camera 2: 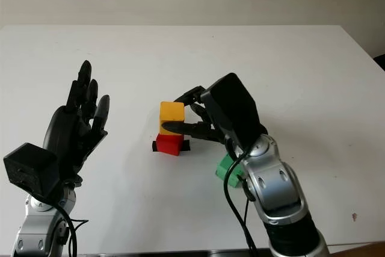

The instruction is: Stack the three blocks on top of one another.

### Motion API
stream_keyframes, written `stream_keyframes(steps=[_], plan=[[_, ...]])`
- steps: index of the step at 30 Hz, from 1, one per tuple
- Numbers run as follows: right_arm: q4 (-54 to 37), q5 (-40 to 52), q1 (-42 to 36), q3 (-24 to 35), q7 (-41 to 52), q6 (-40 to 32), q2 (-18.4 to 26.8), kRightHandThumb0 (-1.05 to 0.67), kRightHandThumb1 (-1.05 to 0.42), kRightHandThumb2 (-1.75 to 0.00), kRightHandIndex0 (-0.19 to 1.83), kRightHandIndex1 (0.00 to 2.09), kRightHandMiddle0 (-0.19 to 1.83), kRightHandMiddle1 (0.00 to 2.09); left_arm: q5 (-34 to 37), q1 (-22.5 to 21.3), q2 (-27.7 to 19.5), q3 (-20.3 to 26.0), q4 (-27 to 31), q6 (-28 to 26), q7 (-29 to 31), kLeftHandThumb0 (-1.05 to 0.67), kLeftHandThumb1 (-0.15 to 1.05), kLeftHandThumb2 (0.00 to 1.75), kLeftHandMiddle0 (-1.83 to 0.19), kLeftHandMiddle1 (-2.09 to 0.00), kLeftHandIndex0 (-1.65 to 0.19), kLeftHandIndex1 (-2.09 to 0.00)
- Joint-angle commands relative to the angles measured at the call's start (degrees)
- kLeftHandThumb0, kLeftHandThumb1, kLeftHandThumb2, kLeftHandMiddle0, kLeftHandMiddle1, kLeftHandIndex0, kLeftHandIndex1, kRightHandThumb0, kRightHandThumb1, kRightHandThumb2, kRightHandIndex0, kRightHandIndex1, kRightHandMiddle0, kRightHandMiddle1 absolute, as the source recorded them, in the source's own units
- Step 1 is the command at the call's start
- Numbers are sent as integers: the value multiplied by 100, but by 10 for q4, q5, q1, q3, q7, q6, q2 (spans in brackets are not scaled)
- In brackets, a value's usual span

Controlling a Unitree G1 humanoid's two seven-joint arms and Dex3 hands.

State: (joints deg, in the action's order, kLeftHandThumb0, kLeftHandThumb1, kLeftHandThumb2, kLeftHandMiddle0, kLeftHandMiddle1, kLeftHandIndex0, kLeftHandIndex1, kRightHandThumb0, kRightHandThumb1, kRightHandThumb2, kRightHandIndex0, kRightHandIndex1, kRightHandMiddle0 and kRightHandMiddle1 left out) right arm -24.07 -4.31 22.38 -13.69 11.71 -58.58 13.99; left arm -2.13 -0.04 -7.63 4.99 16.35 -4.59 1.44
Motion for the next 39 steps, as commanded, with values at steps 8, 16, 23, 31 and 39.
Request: stream_keyframes(steps=[8, 16, 23, 31, 39], plan=[[15, -7, 5, -12, -3, 7, -2, -39, -101, -5, 20, 6, 15, 159, 2, 8, 2, 0, 12, 1, 0, -67, 105, 53, 10, -5, 9, -5], [22, -8, 6, -16, 0, 9, 1, -40, -101, -5, 21, 6, 16, 160, 5, 9, 3, 0, 11, 3, 0, -67, 105, 52, 10, -5, 9, -5], [19, -9, 6, -19, 5, 4, 2, -40, -101, -6, 21, 6, 16, 159, 5, 9, 3, -1, 11, 3, -2, -67, 105, 52, 10, -6, 9, -5], [17, -10, 6, -22, 9, -4, 3, -41, -102, -6, 21, 5, 15, 159, 4, 13, 3, -2, 17, -1, -1, -67, 105, 52, 10, -5, 9, -5], [20, -9, 3, -18, 12, 7, 2, -40, -102, -5, 20, 5, 14, 159, 1, 12, 3, -3, 17, -2, -4, -66, 105, 53, 9, -5, 8, -6]])
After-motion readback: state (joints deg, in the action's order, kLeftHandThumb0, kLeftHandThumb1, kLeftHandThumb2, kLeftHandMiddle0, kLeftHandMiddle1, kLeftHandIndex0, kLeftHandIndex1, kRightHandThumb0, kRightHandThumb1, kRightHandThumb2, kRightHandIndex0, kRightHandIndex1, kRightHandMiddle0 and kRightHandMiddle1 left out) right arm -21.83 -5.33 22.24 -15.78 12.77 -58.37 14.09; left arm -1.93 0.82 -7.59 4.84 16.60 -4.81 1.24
